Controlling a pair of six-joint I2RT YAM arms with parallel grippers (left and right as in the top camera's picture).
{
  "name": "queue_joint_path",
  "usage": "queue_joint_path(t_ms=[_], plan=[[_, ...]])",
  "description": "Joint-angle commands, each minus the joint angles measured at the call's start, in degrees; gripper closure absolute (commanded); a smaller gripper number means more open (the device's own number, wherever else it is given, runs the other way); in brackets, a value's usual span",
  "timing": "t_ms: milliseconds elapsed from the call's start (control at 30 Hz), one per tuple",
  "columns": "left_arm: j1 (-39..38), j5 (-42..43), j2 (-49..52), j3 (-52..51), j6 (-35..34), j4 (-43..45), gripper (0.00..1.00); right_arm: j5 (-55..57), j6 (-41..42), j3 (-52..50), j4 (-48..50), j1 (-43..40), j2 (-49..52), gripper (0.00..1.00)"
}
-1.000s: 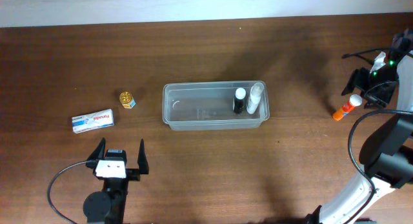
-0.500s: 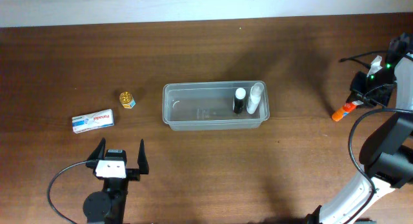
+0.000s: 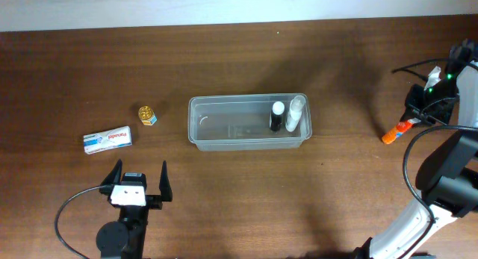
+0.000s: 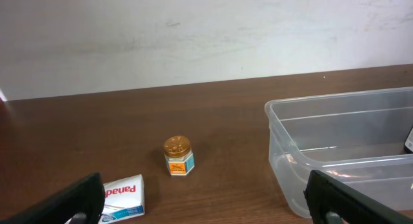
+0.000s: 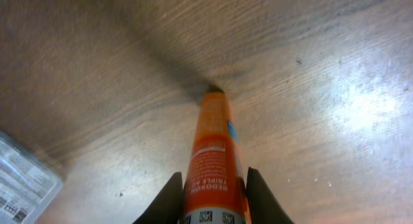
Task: Pack container
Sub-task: 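Lower the right gripper and close it on the orange tube, then lift the orange tube and carry it left over the container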
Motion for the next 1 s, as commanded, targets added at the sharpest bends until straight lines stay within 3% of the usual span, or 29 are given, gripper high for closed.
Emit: queue_joint_path(t_ms=[0, 433, 967], plan=[[0.3, -0.2, -0.5, -0.3, 1.1, -0.1, 0.01, -1.1, -0.2, 5.6, -2.0, 2.0, 0.0, 0.82], [0.3, -0.2, -0.5, -0.3, 1.1, -0.1, 0.01, -0.9, 0.2, 32.7, -15.9, 17.9, -2.2, 0.81], [0.3, -0.2, -0.5, -0.3, 1.1, -0.1, 0.01, -1.1, 3.9, 36.0, -15.9, 38.3, -14.8, 0.81]])
